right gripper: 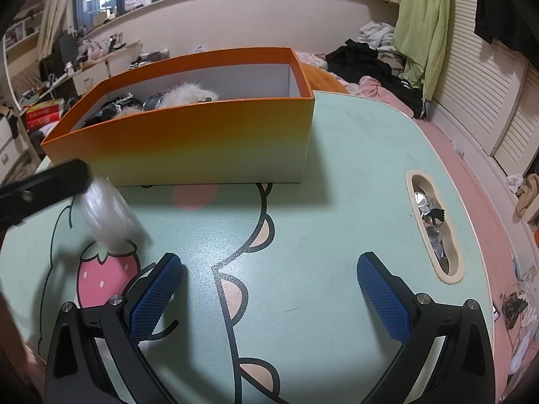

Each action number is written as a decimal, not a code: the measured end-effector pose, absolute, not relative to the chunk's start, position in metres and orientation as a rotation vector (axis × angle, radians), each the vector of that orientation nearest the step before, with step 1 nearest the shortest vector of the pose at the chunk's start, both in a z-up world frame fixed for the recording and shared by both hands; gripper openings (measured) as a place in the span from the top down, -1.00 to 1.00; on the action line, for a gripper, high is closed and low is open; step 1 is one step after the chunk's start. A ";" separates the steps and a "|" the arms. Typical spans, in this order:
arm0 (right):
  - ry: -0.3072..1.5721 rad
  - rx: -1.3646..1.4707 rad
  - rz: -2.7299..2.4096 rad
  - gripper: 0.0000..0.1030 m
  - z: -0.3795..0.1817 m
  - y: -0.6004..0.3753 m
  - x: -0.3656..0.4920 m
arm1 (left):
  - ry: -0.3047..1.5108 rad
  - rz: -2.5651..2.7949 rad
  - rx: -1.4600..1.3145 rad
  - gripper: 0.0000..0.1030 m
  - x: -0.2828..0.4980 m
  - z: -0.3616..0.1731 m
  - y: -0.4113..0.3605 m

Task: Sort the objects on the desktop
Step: 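Grasp the black case with red emblem in the box with right tool, set on table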

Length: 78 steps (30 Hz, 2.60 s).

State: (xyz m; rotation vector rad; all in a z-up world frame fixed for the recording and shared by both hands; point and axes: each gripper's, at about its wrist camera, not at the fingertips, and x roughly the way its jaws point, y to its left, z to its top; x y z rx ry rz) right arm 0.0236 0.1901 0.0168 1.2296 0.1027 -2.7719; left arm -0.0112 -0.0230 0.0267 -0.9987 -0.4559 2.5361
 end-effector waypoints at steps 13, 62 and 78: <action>0.097 1.236 -2.773 -1.00 0.019 0.192 0.020 | -0.123 2.714 -1.125 -0.68 0.033 0.010 -0.010; -0.007 1.124 -2.589 0.26 0.041 0.201 -0.005 | 0.089 2.744 -1.156 -0.99 0.029 -0.002 0.010; 0.048 1.149 -2.676 -0.88 0.019 0.209 0.024 | 0.088 2.738 -1.149 -0.99 0.022 -0.001 0.007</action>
